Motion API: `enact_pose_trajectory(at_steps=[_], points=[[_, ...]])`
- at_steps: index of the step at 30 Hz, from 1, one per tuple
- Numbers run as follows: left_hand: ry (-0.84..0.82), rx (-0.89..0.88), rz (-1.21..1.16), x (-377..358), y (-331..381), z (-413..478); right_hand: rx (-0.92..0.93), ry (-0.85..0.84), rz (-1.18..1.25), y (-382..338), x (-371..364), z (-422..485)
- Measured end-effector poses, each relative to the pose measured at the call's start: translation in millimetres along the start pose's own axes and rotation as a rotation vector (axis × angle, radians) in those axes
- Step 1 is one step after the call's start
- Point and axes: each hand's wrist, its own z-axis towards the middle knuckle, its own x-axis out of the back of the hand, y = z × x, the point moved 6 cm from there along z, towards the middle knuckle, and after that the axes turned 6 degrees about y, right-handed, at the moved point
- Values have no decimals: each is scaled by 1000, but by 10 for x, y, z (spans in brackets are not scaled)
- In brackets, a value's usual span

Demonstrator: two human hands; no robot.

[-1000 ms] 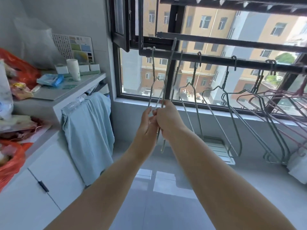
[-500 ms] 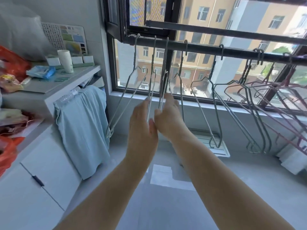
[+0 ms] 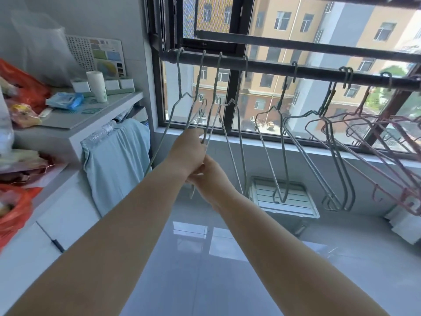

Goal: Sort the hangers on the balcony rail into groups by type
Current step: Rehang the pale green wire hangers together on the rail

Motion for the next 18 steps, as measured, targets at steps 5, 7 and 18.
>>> enact_pose_trajectory(at_steps=[5,7,18], points=[[-12,-19,-89,-91,36,1,36,15,-137,-124,188,-164],[-4,-45,-106,-153,72,9,96,93,-301,-243,435,-218],[-88,-90,-81,-446,205,-176,-116,326,-400,68,1103,-190]])
